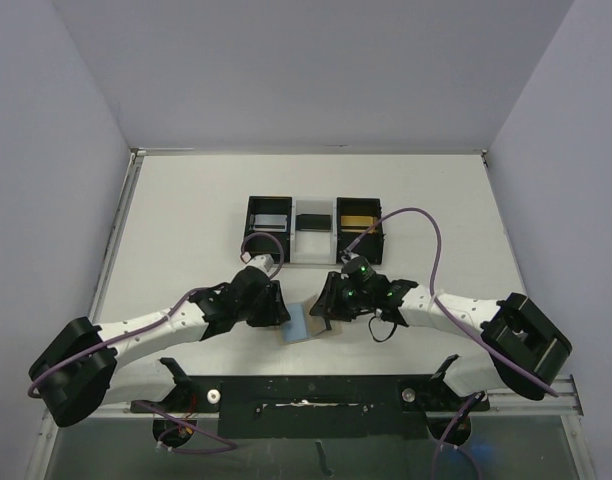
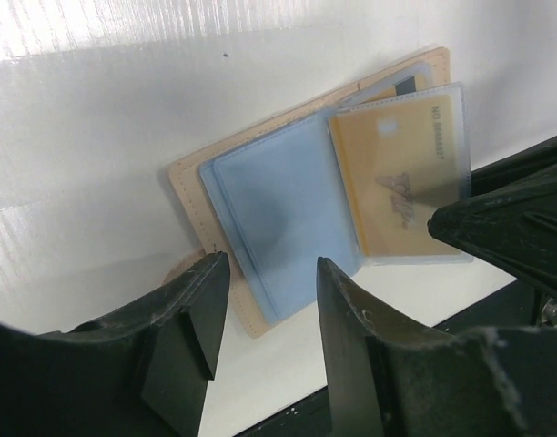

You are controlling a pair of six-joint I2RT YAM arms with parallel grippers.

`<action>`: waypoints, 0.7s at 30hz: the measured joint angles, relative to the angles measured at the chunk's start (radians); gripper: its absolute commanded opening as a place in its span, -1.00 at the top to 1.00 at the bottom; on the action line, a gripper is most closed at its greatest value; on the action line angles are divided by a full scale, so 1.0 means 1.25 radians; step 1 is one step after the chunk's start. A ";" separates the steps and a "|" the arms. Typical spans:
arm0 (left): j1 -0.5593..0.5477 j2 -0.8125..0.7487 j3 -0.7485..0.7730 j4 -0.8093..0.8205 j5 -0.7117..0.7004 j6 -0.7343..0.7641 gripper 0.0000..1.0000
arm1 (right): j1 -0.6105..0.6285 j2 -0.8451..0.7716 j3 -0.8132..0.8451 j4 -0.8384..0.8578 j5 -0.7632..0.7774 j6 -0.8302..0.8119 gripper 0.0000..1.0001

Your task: Take the credit cards out of the card holder

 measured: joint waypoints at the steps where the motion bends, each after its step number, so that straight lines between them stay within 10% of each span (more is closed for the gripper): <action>1: 0.000 -0.007 0.001 -0.004 -0.002 0.000 0.14 | 0.000 0.000 0.001 0.002 -0.006 0.000 0.34; 21: 0.001 -0.050 0.008 -0.038 -0.032 -0.011 0.07 | 0.005 0.055 0.064 0.051 -0.102 -0.023 0.16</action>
